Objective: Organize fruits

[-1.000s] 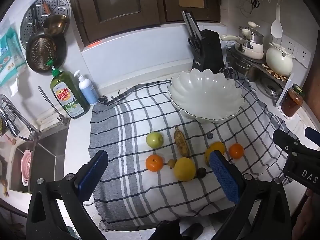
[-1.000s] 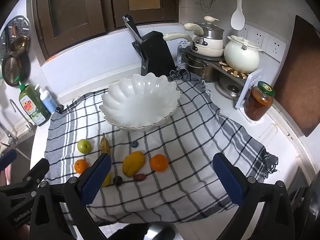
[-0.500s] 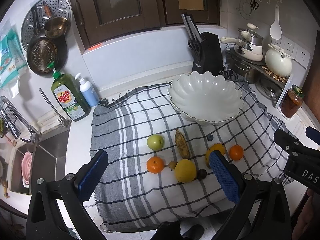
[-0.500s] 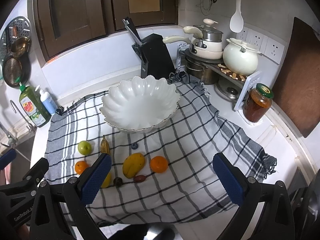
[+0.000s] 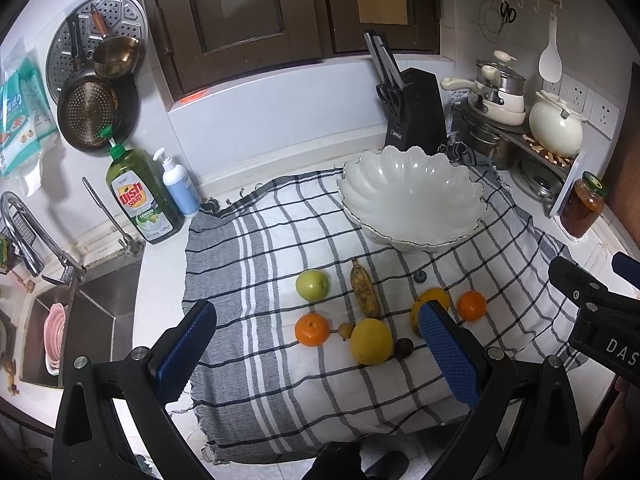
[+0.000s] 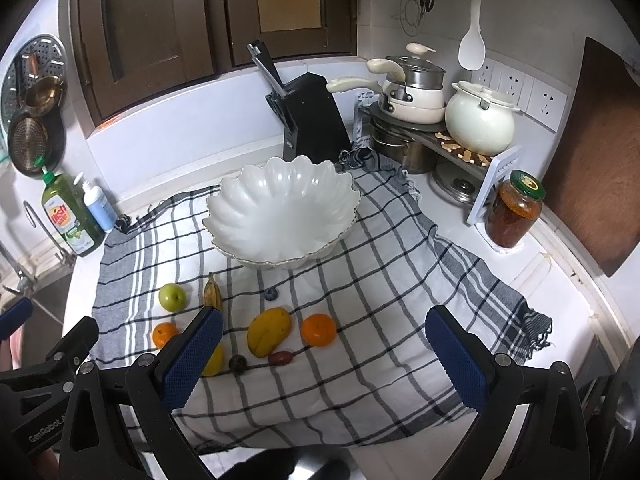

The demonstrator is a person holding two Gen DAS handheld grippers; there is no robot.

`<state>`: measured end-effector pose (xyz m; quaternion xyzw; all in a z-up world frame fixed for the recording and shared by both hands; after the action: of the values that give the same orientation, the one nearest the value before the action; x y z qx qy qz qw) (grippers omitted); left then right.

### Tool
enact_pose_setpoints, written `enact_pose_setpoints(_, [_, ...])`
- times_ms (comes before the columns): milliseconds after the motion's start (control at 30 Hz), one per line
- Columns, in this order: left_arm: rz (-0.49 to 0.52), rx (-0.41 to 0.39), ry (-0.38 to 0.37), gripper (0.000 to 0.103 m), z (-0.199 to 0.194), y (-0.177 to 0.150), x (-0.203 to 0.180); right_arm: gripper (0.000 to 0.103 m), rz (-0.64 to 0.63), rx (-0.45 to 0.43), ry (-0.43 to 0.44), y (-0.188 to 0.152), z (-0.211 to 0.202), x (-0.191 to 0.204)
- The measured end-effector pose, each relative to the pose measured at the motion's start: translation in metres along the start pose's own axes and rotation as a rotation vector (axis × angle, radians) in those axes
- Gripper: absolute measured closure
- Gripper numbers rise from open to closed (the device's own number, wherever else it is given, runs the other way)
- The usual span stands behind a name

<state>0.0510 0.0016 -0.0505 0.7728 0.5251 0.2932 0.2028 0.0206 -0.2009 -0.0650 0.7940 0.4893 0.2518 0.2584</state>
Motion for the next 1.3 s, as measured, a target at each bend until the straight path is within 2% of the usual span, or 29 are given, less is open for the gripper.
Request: enact_pose_setpoints(1300, [0.000, -0.010, 0.002, 0.000, -0.0020, -0.0010, -0.0005, 0.001, 0.000, -0.010, 0.002, 0.0009, -0.0025, -0.0019])
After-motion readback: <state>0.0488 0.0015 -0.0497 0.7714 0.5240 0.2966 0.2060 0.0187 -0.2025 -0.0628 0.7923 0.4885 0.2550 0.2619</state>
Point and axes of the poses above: each gripper's, at about its wrist camera, not at the fingertips, and z roughly the way its jaws point, x to its left, y to its top, the point moved 8 cm from there along z, roughly the way its jaws point, and after that the axes turned 11 degrees about z, right-handed, at the moved point
